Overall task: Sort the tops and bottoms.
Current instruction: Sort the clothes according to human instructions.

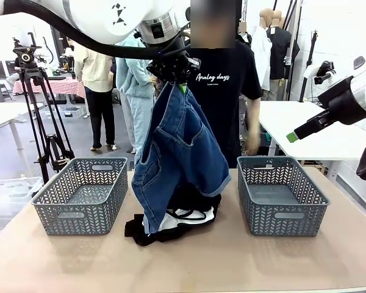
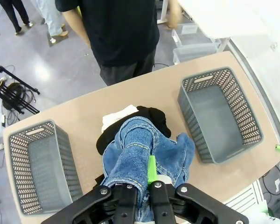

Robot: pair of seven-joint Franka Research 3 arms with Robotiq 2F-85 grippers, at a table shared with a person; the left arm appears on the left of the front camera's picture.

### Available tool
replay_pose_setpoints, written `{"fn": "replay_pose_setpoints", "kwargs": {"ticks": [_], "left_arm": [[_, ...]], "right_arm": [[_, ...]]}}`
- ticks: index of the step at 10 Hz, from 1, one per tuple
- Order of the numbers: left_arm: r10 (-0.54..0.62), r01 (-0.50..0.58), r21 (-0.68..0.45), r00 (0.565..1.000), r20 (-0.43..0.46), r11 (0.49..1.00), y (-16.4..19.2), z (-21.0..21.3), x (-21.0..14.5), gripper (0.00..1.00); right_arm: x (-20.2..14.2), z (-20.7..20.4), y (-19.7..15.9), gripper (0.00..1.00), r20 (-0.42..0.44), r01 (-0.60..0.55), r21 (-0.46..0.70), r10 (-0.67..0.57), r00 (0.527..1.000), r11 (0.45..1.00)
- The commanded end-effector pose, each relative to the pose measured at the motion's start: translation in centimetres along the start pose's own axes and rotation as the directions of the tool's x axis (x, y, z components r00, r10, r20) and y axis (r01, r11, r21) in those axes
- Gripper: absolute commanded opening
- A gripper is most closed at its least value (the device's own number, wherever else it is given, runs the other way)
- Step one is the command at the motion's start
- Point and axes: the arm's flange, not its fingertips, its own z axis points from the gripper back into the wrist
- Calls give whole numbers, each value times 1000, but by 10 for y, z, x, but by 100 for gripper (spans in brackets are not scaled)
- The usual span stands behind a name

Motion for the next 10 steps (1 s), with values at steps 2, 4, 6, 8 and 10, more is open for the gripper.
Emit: {"fn": "replay_pose_setpoints", "kwargs": {"ticks": [2, 4, 6, 8, 10], "left_arm": [[-2, 2, -8, 1000, 10, 1000, 3, 5, 4, 0], [-2, 2, -8, 1000, 10, 1000, 3, 5, 4, 0], [-2, 2, -8, 1000, 10, 1000, 3, 5, 4, 0], [-2, 2, -8, 1000, 10, 1000, 3, 5, 4, 0], [-2, 2, -8, 1000, 10, 1000, 3, 5, 4, 0]], "right_arm": [[-2, -3, 2, 100, 2, 3, 4, -3, 1000, 1000], [-2, -3, 2, 100, 2, 3, 4, -3, 1000, 1000], [-2, -3, 2, 100, 2, 3, 4, -3, 1000, 1000], [-2, -3, 2, 100, 2, 3, 4, -3, 1000, 1000], [-2, -3, 2, 100, 2, 3, 4, -3, 1000, 1000]]}}
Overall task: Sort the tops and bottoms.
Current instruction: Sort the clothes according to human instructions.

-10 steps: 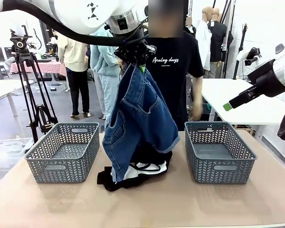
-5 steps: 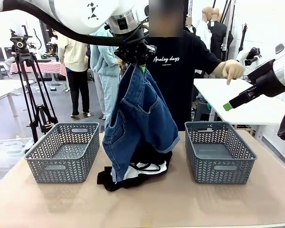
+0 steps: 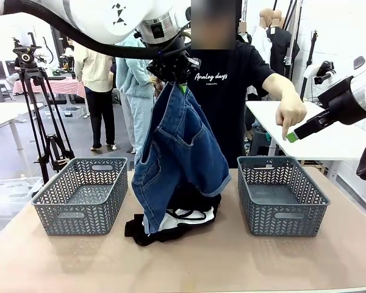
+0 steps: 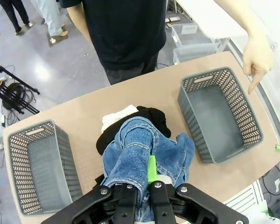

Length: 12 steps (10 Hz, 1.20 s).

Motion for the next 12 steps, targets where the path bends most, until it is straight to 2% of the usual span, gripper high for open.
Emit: {"fn": "replay_pose_setpoints", "kwargs": {"ticks": [1, 8, 10, 12], "left_arm": [[-2, 2, -7, 1000, 10, 1000, 3, 5, 4, 0], [-2, 2, -7, 1000, 10, 1000, 3, 5, 4, 0], [-2, 2, -7, 1000, 10, 1000, 3, 5, 4, 0], [-2, 2, -7, 1000, 10, 1000, 3, 5, 4, 0]], "right_arm": [[-2, -3, 2, 100, 2, 3, 4, -3, 1000, 1000], [0, 0, 0, 100, 0, 0, 0, 0, 1000, 1000], [-16, 38, -11, 100, 7, 18, -1, -18, 1000, 1000], [-44, 77, -44, 100, 67, 125, -48, -121, 990, 991]]}}
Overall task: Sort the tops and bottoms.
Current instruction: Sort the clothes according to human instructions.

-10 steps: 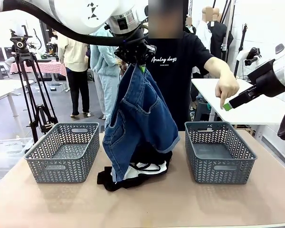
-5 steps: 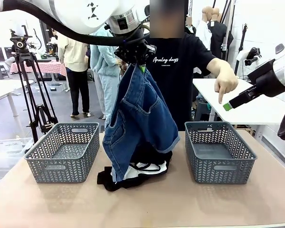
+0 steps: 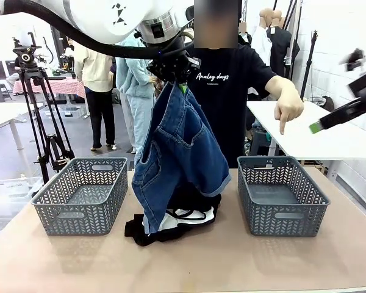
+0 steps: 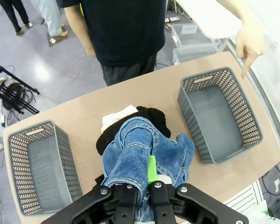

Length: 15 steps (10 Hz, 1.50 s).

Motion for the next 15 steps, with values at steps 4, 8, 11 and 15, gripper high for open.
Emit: {"fn": "replay_pose_setpoints", "kwargs": {"ticks": [4, 8, 11, 15], "left_arm": [[-3, 3, -6, 1000, 10, 1000, 3, 5, 3, 0], [-81, 102, -98, 977, 195, 990, -67, 47, 83, 0], [-144, 201, -182, 948, 284, 963, -135, 68, 126, 0], [-126, 187, -198, 950, 284, 962, -126, 68, 89, 0]], "right_arm": [[-38, 39, -48, 100, 27, 126, -18, -126, 992, 992], [-36, 53, -46, 100, 54, 116, -41, -114, 992, 992], [-36, 53, -46, 100, 54, 116, -41, -114, 992, 992], [-36, 53, -46, 100, 54, 116, -41, -114, 992, 992]]}}
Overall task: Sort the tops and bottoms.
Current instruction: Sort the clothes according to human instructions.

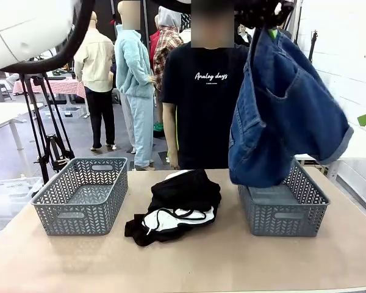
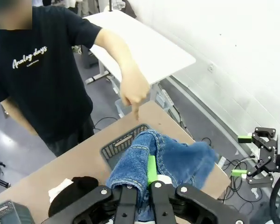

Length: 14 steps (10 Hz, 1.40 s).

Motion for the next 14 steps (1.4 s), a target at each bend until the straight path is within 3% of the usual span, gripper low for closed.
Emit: {"fn": "replay_pose_setpoints", "kwargs": {"ticks": [1, 6, 8, 10, 14], "left_arm": [[-3, 2, 43, 1000, 19, 999, 17, 22, 2, 0], [11, -11, 0, 1000, 23, 1000, 9, 3, 19, 0], [69, -71, 4, 988, 141, 998, 17, -29, 64, 0], [61, -54, -34, 970, 235, 998, 5, -40, 98, 0], [72, -36, -116, 946, 317, 993, -22, -68, 132, 0]], "right_arm": [[0, -1, 0, 100, 2, -1, 2, 1, 1000, 1000], [0, -1, 0, 100, 2, -1, 2, 1, 1000, 1000], [0, -1, 0, 100, 2, -1, 2, 1, 1000, 1000], [0, -1, 0, 100, 2, -1, 2, 1, 1000, 1000], [0, -1, 0, 100, 2, -1, 2, 1, 1000, 1000]]}}
